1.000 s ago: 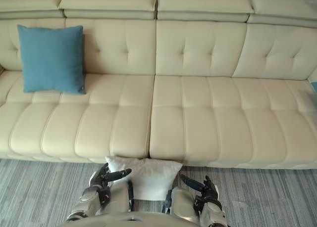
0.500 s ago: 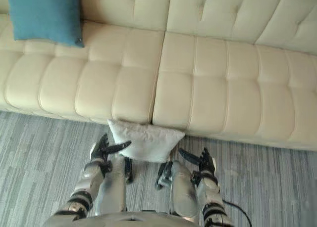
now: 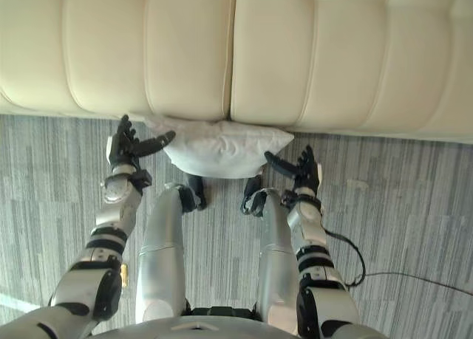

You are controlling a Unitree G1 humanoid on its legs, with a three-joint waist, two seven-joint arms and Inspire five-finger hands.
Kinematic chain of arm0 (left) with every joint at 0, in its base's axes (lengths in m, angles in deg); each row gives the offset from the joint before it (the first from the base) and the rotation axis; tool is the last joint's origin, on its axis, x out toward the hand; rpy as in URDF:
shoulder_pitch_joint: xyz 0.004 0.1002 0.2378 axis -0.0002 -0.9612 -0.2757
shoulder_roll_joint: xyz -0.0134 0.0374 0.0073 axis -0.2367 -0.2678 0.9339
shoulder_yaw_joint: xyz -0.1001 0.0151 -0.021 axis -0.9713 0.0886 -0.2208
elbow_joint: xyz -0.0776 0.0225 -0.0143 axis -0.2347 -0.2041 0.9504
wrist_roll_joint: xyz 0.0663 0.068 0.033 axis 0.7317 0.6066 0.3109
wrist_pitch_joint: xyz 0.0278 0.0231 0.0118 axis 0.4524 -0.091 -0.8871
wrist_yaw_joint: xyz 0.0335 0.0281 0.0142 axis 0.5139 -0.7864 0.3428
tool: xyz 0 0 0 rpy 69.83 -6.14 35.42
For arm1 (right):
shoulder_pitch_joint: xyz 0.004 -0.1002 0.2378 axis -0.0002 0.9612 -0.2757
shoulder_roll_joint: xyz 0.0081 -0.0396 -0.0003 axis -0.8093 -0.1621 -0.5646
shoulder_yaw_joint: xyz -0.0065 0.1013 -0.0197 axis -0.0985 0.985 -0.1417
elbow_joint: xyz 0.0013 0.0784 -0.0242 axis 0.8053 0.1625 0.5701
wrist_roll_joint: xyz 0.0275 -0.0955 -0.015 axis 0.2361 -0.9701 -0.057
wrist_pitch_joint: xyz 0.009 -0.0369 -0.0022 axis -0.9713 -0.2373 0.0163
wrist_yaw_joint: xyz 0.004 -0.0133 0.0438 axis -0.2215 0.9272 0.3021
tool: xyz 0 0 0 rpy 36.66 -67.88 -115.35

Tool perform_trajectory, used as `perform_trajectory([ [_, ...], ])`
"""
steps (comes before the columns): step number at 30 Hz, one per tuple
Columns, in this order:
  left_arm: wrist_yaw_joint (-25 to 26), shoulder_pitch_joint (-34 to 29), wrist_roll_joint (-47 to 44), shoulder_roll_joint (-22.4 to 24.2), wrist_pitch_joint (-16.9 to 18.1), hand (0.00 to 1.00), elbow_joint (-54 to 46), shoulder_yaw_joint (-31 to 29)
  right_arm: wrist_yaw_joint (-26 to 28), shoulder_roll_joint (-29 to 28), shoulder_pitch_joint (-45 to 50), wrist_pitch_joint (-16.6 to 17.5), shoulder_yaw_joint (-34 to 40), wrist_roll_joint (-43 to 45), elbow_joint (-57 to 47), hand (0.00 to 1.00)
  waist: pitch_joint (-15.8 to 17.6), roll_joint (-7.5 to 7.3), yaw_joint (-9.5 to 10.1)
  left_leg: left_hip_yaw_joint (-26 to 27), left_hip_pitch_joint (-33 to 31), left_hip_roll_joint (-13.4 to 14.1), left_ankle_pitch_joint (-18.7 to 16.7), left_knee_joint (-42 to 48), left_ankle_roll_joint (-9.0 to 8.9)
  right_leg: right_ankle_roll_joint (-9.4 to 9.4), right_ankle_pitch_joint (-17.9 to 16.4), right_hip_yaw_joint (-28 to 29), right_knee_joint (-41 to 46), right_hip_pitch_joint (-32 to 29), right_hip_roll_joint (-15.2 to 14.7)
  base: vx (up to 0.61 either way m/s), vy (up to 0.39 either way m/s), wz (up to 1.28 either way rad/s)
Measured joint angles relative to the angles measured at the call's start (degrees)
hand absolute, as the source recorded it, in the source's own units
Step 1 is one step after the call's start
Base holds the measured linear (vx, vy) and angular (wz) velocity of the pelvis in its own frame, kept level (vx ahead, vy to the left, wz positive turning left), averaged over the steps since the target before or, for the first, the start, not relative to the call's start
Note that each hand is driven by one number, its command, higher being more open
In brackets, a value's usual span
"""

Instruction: Pick up cushions and gather them together orderly.

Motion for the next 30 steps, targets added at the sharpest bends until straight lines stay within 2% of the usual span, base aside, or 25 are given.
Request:
perform_trajectory([
  [3,0.1,0.4,0.4,-0.1,1.0,1.00,-0.9,0.6,-0.6,0.9,-1.9,0.2,-2.0,0.0,-1.3,1.00,0.1,0.01,-0.10,-0.9,-3.0,-0.6,0.6,1.4,-0.69,-0.29,-1.1,0.0,3.0,-3.2,-0.8,-0.11,-0.084,0.23],
  [4,0.3,1.1,0.6,-0.2,1.0,0.00,-1.4,0.6,-1.2,0.5,-2.6,0.5,-2.1,0.0,-2.0,0.00,0.1,0.01,-0.15,-1.3,-4.7,-0.6,0.9,1.7,-0.84,-0.21,-1.3,-0.2,3.6,-4.6,-0.8,-0.16,-0.082,0.20],
  [6,1.1,3.3,0.6,0.0,1.0,0.00,-1.6,0.7,-2.0,-0.4,-4.0,1.9,-2.1,0.0,-2.2,0.00,0.1,-0.02,-0.52,-2.2,-7.9,-0.7,1.5,2.1,-1.47,-0.28,-1.4,-0.9,4.6,-7.4,-1.1,-0.12,-0.048,0.22],
  [9,1.5,4.7,0.6,0.8,0.7,0.00,-1.6,0.9,-2.4,-1.1,-5.7,1.4,-2.6,0.0,-2.2,0.00,0.2,-0.07,-0.81,-2.3,-10.4,-0.5,2.0,2.3,-1.96,-0.32,-1.4,-1.0,5.6,-10.2,-1.3,-0.09,-0.041,0.09],
  [10,1.7,4.8,0.6,0.9,0.3,0.00,-1.7,3.2,-2.8,-1.3,-6.2,0.9,-4.2,0.1,-2.2,0.00,0.2,-0.10,-0.90,-2.3,-11.2,-0.5,3.0,2.3,-2.06,-0.34,-1.4,-1.1,6.2,-11.2,-1.4,-0.05,-0.048,0.06],
  [12,2.4,4.8,1.0,1.8,0.2,0.00,-2.1,5.3,-2.9,-1.9,-6.9,0.6,-6.1,0.1,-2.2,0.00,0.2,-0.10,-0.98,-2.5,-11.7,-0.5,3.4,2.2,-2.26,-0.40,-1.5,-1.4,6.2,-11.6,-1.4,-0.01,-0.039,0.05],
  [14,4.4,4.8,1.2,3.5,-0.3,0.00,-2.9,5.3,-3.7,-3.1,-7.1,0.4,-6.7,0.1,-2.2,0.00,0.2,-0.10,-1.08,-2.8,-11.8,-0.5,3.7,2.1,-2.65,-0.48,-1.5,-1.7,6.2,-11.6,-1.5,0.01,-0.018,0.04],
  [17,6.0,4.2,1.2,3.3,-0.4,0.00,-2.9,5.3,-4.0,-2.5,-5.9,0.2,-7.2,0.1,-2.4,0.00,0.2,-0.10,-1.17,-3.1,-11.5,-0.8,4.3,1.5,-2.46,-0.78,-1.3,-2.0,6.0,-11.1,-1.5,0.03,-0.005,0.09],
  [20,6.0,3.1,1.2,3.1,-0.8,0.00,-2.9,6.4,-4.0,-1.6,-3.5,0.1,-9.0,0.0,-2.7,0.00,0.2,-0.10,-1.23,-3.3,-9.5,-1.1,4.4,0.3,-2.63,-0.79,-1.3,-2.1,4.8,-8.9,-1.5,0.02,0.010,0.06],
  [23,6.0,0.0,1.3,3.3,-0.9,0.00,-4.6,9.4,-4.1,-1.6,0.8,0.1,-10.8,-0.1,-5.3,0.00,0.2,-0.14,-1.75,-2.9,-4.8,-1.6,4.9,-3.0,-2.77,-0.76,-1.0,-2.2,1.7,-4.4,-1.2,0.01,0.023,0.02],
  [26,6.0,-3.0,1.3,3.4,-0.9,0.00,-7.6,10.1,-4.1,-1.4,4.7,0.2,-10.9,-0.2,-9.4,0.00,0.1,-0.22,-2.42,-2.2,0.3,-1.9,5.6,-6.6,-3.04,-0.71,-0.2,-2.2,-1.7,0.2,-0.8,0.03,0.035,-0.03],
  [30,5.7,-7.5,1.1,3.9,-0.7,0.00,-12.0,12.9,-4.0,-1.2,11.8,0.3,-11.6,-0.3,-15.1,0.00,-0.1,-0.29,-2.32,-1.2,9.9,-2.0,6.8,-12.8,-3.68,-0.79,1.3,-2.3,-7.9,9.2,0.5,0.06,0.013,-0.08],
])
